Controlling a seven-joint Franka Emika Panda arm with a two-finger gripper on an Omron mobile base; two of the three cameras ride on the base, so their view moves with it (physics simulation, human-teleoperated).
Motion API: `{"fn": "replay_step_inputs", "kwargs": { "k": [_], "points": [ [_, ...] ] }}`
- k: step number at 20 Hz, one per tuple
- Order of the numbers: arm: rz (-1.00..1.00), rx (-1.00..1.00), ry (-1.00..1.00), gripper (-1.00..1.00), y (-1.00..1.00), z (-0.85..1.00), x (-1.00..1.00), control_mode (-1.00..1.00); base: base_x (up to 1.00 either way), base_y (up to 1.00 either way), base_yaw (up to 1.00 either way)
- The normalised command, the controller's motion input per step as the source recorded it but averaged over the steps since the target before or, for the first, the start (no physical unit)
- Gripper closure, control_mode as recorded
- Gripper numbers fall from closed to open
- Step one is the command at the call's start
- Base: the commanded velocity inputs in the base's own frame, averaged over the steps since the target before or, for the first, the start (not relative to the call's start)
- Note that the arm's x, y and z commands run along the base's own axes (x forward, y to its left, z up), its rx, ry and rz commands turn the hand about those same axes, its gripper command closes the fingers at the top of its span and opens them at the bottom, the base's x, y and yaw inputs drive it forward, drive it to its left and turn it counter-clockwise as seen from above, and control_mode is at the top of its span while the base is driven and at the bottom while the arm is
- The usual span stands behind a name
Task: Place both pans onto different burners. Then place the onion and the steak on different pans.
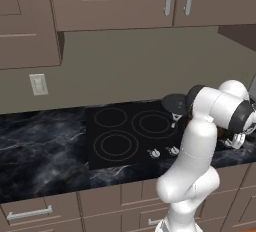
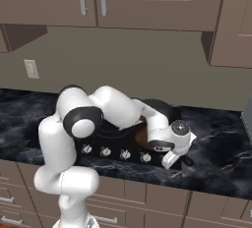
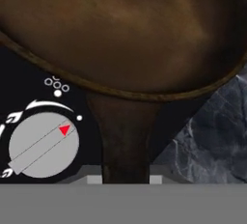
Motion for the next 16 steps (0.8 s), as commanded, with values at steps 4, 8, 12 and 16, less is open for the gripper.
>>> {"fn": "replay_step_inputs", "kwargs": {
  "k": [4, 8, 12, 16],
  "points": [
    [0.01, 0.00, 0.06, 1.00, 0.08, -0.35, 0.04, -1.00, 0.00, 0.00, 0.00],
    [0.00, 0.00, 0.04, 1.00, 0.04, -0.28, 0.10, -1.00, 0.00, 0.00, 0.00],
    [0.00, 0.00, 0.04, 1.00, 0.13, -0.17, 0.22, -1.00, 0.00, 0.00, 0.00],
    [0.00, 0.00, 0.04, 1.00, 0.24, -0.15, 0.18, -1.00, 0.00, 0.00, 0.00]
  ]
}}
